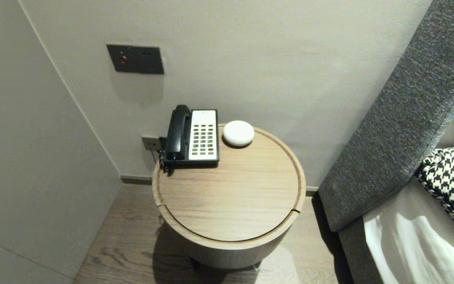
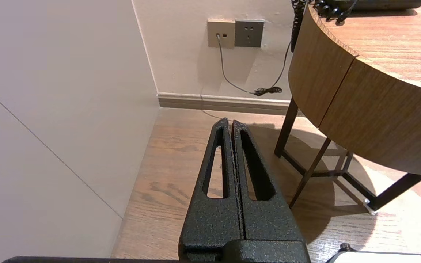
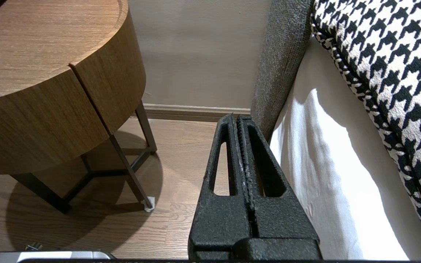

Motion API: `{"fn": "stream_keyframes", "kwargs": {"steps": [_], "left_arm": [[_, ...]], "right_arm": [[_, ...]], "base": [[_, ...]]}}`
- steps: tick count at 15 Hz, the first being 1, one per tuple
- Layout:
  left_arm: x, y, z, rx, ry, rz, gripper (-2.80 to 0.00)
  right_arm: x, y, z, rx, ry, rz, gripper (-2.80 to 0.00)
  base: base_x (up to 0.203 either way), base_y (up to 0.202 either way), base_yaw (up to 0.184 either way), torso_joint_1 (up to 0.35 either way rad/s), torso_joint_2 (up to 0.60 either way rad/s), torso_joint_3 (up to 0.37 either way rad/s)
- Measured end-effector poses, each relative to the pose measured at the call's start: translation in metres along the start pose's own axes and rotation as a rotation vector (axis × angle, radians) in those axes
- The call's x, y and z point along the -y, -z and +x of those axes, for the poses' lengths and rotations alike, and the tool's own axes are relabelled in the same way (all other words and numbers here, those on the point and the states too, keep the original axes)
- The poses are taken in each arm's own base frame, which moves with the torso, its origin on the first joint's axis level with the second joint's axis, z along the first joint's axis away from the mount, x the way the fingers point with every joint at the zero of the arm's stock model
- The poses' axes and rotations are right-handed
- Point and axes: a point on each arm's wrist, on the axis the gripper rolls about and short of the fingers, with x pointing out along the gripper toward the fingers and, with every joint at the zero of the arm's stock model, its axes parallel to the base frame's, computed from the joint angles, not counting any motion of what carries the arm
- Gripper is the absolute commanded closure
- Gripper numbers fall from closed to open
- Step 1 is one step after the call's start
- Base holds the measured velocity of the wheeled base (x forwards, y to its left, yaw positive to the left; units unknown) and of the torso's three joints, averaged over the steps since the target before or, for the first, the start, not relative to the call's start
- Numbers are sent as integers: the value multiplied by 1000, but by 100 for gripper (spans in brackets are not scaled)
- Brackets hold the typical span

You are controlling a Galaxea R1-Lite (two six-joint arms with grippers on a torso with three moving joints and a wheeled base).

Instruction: Open the nightstand drawer

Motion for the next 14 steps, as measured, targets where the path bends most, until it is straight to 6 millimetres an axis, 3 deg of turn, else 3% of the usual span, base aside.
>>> {"fn": "stream_keyframes", "kwargs": {"steps": [14], "left_arm": [[0,0,0,0,0,0,0]], "right_arm": [[0,0,0,0,-11,-73,0]], "base": [[0,0,0,0,0,0]]}}
